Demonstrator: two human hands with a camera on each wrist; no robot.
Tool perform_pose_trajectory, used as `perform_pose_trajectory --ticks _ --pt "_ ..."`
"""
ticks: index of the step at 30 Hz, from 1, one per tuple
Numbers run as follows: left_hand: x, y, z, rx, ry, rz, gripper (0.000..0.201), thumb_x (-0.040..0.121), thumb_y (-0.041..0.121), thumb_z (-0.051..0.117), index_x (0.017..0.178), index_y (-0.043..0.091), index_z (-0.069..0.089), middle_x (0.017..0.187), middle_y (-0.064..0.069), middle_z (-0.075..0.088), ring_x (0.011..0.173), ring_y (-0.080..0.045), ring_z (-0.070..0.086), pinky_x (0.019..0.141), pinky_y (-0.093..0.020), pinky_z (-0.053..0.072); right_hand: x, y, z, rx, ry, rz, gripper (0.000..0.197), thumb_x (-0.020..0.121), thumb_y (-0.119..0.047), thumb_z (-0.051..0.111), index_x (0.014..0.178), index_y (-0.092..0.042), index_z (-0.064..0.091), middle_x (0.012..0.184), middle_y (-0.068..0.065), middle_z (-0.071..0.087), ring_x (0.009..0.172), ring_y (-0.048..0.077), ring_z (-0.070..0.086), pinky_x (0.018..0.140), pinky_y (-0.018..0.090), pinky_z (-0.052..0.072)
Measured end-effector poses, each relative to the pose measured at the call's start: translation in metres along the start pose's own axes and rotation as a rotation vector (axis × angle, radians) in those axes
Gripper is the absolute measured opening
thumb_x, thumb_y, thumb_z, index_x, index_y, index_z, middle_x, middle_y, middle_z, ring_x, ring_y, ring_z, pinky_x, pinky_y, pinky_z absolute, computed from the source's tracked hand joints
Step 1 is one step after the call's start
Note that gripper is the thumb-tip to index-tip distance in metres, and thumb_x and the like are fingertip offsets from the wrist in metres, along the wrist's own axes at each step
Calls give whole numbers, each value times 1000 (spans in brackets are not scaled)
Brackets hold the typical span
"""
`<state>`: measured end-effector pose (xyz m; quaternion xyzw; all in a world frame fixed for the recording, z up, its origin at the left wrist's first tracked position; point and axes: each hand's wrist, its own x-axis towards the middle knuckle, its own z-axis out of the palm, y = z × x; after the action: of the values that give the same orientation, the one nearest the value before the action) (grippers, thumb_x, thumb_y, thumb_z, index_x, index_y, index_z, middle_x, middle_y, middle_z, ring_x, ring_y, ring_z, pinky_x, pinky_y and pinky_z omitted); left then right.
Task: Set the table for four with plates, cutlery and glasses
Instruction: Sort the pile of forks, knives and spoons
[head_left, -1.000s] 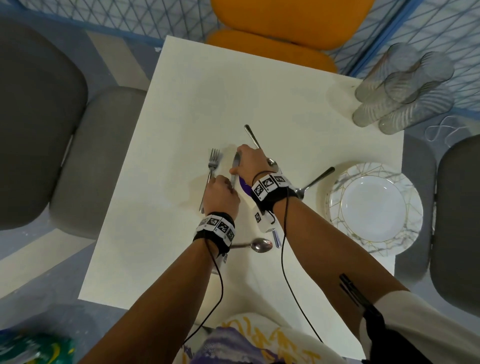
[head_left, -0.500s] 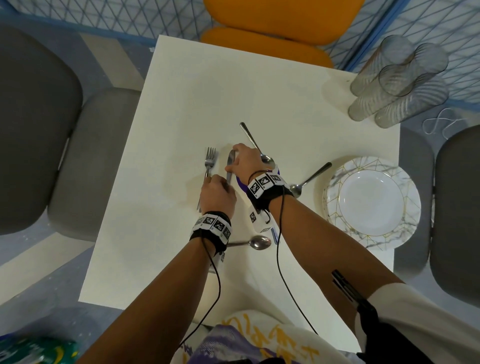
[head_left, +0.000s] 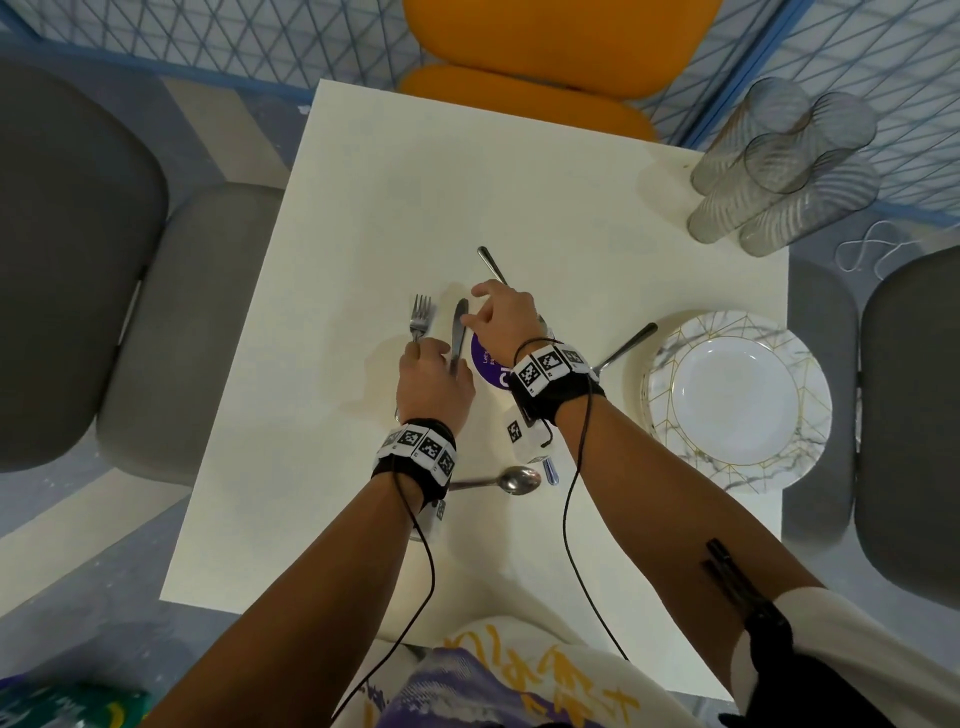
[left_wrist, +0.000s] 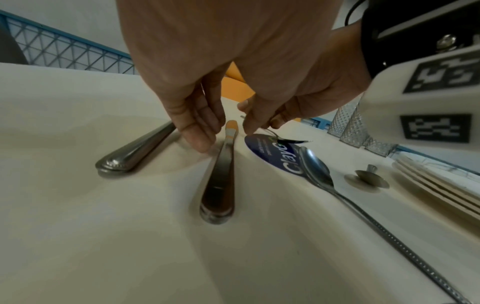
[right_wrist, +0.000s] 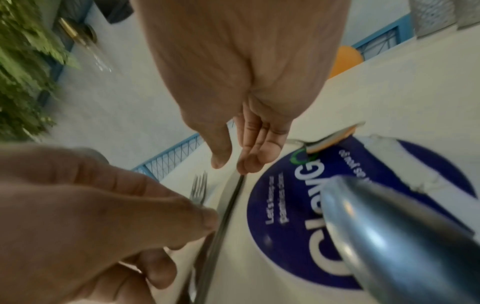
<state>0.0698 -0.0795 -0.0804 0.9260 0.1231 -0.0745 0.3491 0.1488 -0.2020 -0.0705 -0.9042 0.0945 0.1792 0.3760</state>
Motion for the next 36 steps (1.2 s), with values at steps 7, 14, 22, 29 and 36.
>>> perform_pose_trajectory --ticks 7,14,22,29,36 --pt "-17 -3 -7 -78 -183 189 7 91 17 66 97 20 68 87 9 62 74 -5 56 69 -18 46 -64 36 -19 5 31 -64 8 90 -20 69 97 -18 71 87 -2 71 83 12 67 85 30 59" --pt "-53 -15 4 36 -666 251 15 88 30 76 101 25 74 92 11 69 86 -11 67 78 -24 54 -139 81 -11 -166 -166 4 12 88 -23 69 93 -13 74 94 2 73 83 20 70 83 36 59" --pt "-80 -23 18 247 -579 314 16 92 17 65 95 27 78 96 3 61 94 -24 63 83 -38 55 -178 106 12 -255 -131 71 23 86 -33 74 102 -18 68 98 -4 58 88 15 56 87 30 51" --pt "-87 -22 17 36 -577 214 8 93 24 70 97 26 64 96 7 71 89 -14 67 81 -31 55 -185 103 8 -90 -42 110 9 92 -13 58 98 -13 65 93 7 68 82 26 66 76 39 59" --pt "-80 -12 15 -137 -597 84 21 105 16 52 94 22 68 83 -3 73 68 -18 67 66 -34 56 -158 82 -22 127 168 26 9 98 -20 59 102 -15 63 90 2 69 77 12 64 69 22 53"
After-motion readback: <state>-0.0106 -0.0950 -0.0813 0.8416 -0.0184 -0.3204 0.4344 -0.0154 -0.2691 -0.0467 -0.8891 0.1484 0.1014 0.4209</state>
